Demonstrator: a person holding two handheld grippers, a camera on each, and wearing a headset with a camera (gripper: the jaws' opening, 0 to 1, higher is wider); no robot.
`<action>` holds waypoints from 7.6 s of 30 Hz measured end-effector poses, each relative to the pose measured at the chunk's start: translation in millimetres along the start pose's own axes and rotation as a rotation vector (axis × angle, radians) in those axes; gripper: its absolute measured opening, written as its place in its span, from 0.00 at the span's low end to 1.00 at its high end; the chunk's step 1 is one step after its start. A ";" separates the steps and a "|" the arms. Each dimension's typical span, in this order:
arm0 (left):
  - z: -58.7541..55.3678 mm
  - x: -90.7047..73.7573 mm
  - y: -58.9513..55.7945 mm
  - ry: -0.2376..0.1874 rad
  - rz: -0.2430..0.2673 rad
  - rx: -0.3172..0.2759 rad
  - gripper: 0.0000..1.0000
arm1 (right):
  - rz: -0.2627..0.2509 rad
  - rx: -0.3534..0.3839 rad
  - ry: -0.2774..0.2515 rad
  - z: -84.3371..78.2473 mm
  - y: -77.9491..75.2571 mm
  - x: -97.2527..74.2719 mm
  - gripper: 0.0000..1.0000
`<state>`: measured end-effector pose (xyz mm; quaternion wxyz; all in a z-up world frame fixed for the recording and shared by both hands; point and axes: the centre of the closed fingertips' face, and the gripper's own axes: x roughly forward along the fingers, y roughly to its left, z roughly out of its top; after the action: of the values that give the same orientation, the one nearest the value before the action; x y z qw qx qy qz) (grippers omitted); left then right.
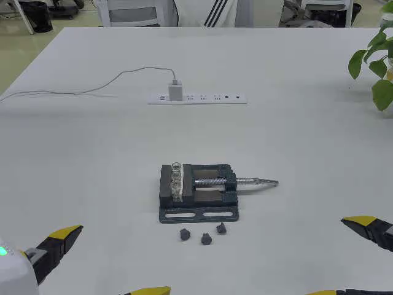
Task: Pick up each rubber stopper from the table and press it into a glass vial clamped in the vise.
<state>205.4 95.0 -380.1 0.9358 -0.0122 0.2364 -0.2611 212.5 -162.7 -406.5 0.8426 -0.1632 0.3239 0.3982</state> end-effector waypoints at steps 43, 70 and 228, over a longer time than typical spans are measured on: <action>10.7 9.5 14.4 0.018 -0.042 0.028 0.97 | 0.161 -0.149 0.051 10.4 0.5 26.0 0.81; -1.0 9.7 9.4 0.074 -0.050 0.065 0.96 | 0.433 -0.486 0.130 43.7 21.4 95.2 0.60; 19.7 72.3 -119.1 0.107 -0.512 0.548 0.13 | 0.496 -0.695 0.096 87.9 82.6 40.5 0.06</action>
<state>211.1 -45.6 -376.7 0.7952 0.1936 0.1957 -0.5403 204.0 -40.9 -370.5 0.6002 -0.3727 0.2390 0.6661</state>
